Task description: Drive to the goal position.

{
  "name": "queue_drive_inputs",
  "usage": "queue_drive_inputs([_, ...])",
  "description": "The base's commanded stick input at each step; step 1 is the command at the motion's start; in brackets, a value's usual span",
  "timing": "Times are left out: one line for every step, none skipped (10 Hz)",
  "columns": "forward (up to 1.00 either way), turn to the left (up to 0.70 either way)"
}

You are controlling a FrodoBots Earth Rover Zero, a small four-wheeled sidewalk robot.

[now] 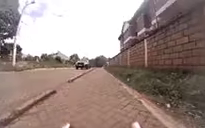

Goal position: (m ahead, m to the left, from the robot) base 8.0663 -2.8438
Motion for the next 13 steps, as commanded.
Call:
queue_drive_inputs([0.5, 0.0])
queue_drive_inputs([0.5, 0.0])
queue_drive_inputs([0.5, 0.0])
queue_drive_inputs([0.5, 0.0])
queue_drive_inputs([0.5, 0.0])
queue_drive_inputs([0.5, 0.0])
queue_drive_inputs([0.5, 0.0])
queue_drive_inputs([0.5, 0.0])
queue_drive_inputs([0.5, 0.0])
queue_drive_inputs([0.5, 0.0])
queue_drive_inputs([0.5, 0.0])
queue_drive_inputs([0.5, 0.0])
queue_drive_inputs([0.5, 0.0])
